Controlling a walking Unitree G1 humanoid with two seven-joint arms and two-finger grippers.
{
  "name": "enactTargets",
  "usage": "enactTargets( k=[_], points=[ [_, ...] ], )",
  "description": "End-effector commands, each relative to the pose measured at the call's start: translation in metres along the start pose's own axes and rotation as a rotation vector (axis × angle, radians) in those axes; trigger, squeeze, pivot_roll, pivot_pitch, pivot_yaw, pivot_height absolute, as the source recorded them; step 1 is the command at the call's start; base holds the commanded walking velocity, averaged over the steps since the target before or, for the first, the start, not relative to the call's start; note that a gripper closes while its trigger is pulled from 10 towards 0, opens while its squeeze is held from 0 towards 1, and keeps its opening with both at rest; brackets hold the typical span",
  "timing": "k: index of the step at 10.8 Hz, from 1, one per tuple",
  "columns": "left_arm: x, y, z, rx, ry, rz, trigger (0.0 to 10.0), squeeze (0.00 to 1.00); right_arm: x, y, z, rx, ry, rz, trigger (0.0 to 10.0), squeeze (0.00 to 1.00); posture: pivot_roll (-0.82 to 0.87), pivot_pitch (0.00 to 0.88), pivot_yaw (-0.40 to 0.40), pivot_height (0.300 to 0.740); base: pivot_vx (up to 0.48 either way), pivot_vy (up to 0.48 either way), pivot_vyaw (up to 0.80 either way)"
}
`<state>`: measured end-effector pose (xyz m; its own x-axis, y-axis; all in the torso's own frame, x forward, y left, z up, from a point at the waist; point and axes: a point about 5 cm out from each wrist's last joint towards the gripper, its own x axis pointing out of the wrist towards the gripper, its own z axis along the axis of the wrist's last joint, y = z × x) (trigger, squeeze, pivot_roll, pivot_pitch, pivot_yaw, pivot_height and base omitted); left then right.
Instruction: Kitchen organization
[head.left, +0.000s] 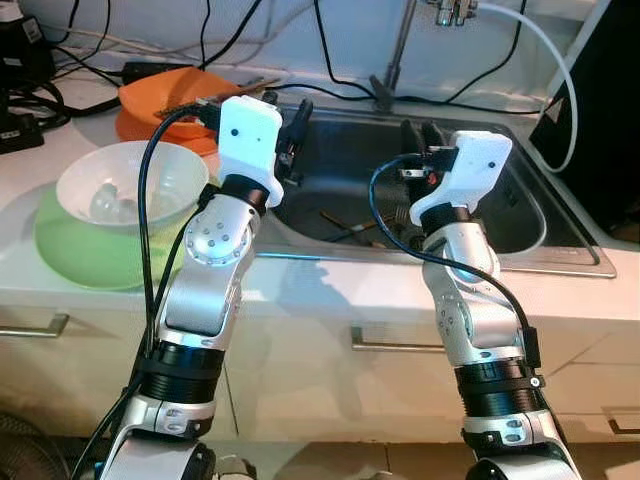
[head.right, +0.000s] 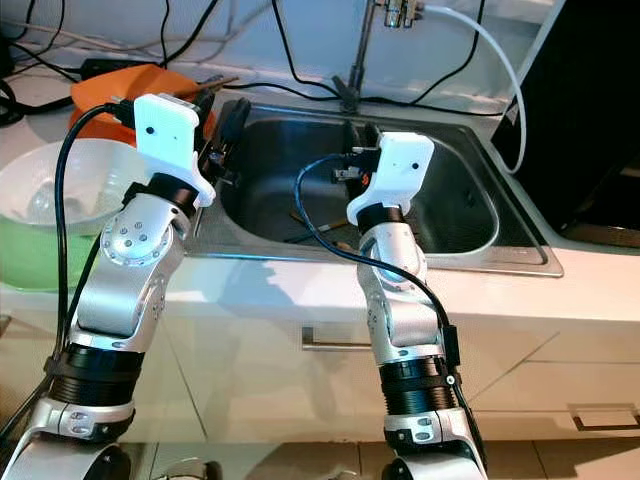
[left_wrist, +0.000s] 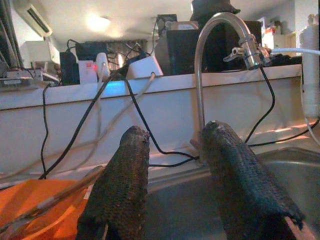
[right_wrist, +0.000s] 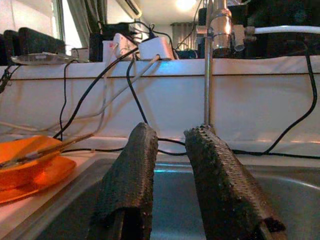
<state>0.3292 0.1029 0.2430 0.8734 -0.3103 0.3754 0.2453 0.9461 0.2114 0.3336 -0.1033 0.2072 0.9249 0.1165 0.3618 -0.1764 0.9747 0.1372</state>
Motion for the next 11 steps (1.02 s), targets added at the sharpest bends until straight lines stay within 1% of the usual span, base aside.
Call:
enactTargets(
  k=[1,2,3,4,5,6,7,8,9,10,11],
  points=[
    [0.003,-0.005,0.003,-0.007,-0.002,-0.032,10.0,0.0,-0.001,-0.005,0.001,-0.003,-0.007,-0.011,10.0,0.0,-0.03,0.054,-0.103,0.74,0.0,0.0,0.0],
    [0.004,-0.006,0.0,-0.018,0.017,-0.044,10.0,0.0,0.0,-0.005,0.001,-0.006,-0.005,-0.012,10.0,0.0,-0.03,0.053,-0.103,0.74,0.0,0.0,0.0],
    [0.003,-0.006,-0.009,0.018,0.076,-0.05,10.0,0.0,0.0,-0.006,-0.002,-0.009,0.011,-0.015,10.0,0.0,-0.03,0.053,-0.103,0.74,0.0,0.0,0.0],
    [0.002,-0.002,-0.009,0.039,0.08,-0.04,10.0,0.0,-0.001,-0.006,-0.004,-0.009,0.021,-0.016,10.0,0.0,-0.02,0.052,-0.106,0.74,0.0,0.0,0.0],
    [0.003,0.006,0.001,0.148,0.044,-0.019,10.0,0.0,-0.001,-0.005,-0.005,-0.009,0.028,-0.012,10.0,0.0,-0.02,0.054,-0.108,0.74,0.0,0.0,0.0],
    [0.004,0.012,0.009,0.242,0.039,-0.015,10.0,0.0,0.0,-0.005,-0.006,-0.006,0.033,-0.009,10.0,0.0,-0.02,0.055,-0.109,0.74,0.0,0.0,0.0],
    [0.0,0.016,0.012,0.286,0.053,-0.014,10.0,0.0,-0.001,-0.003,-0.008,-0.003,0.041,-0.003,10.0,0.0,-0.01,0.06,-0.108,0.74,0.0,0.0,0.0],
    [-0.007,0.031,0.015,0.274,0.074,0.055,10.0,0.0,-0.001,-0.003,-0.009,-0.001,0.045,-0.003,10.0,0.0,-0.01,0.065,-0.11,0.74,0.0,0.0,0.0],
    [-0.008,0.044,0.017,0.237,0.085,0.116,10.0,0.0,-0.001,-0.004,-0.009,-0.001,0.048,-0.005,10.0,0.0,-0.01,0.066,-0.113,0.74,0.0,0.0,0.0],
    [-0.014,0.073,0.006,0.188,0.164,0.201,10.0,0.0,-0.002,-0.004,-0.013,-0.002,0.062,0.001,10.0,0.0,0.0,0.068,-0.118,0.74,0.0,0.0,0.0],
    [-0.017,0.074,0.004,0.24,0.198,0.169,10.0,0.0,-0.002,-0.003,-0.013,-0.002,0.063,0.005,10.0,0.0,0.0,0.068,-0.118,0.74,0.0,0.0,0.0]
  ],
)
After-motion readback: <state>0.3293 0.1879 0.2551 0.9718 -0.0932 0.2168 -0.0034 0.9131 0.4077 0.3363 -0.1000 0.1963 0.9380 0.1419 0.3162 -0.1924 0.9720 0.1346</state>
